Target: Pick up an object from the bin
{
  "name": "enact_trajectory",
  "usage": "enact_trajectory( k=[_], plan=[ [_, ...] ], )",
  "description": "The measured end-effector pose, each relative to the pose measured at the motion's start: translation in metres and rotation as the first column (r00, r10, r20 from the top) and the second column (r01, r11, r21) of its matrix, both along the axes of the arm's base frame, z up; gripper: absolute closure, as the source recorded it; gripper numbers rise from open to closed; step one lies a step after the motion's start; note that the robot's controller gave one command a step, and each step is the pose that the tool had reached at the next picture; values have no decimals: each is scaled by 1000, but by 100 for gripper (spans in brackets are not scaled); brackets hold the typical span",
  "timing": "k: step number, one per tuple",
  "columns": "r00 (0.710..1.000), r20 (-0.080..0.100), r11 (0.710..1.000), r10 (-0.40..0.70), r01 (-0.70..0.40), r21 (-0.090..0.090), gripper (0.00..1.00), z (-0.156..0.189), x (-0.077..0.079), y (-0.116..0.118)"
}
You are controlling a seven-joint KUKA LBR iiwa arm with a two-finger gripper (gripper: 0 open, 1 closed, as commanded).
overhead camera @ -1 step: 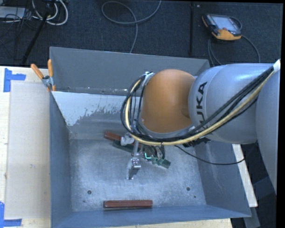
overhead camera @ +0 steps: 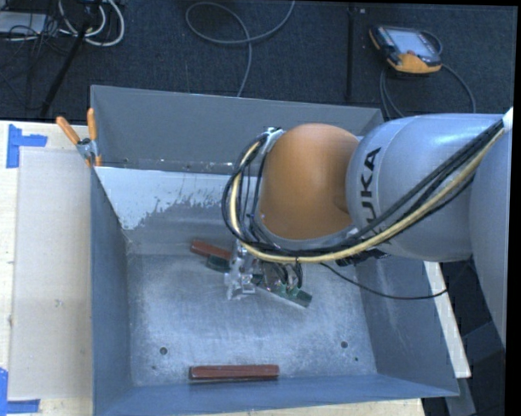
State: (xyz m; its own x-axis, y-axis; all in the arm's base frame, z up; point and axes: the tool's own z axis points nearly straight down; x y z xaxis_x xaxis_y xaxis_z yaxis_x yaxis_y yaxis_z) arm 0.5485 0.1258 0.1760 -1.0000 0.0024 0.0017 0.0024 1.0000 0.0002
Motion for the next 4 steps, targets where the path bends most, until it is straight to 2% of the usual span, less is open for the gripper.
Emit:
enact_trajectory(
  k=[1, 2, 3, 4],
  plan=[
    [1000, 0, 1000, 0, 0, 0, 100, 0, 0, 0],
    [998, 2, 998, -55, 55, 1, 0, -23, 18, -3],
    [998, 1, 998, -60, 60, 0, 0, -25, 19, -4],
    [997, 10, 997, -71, 71, 3, 0, -59, 46, -21]
  ],
)
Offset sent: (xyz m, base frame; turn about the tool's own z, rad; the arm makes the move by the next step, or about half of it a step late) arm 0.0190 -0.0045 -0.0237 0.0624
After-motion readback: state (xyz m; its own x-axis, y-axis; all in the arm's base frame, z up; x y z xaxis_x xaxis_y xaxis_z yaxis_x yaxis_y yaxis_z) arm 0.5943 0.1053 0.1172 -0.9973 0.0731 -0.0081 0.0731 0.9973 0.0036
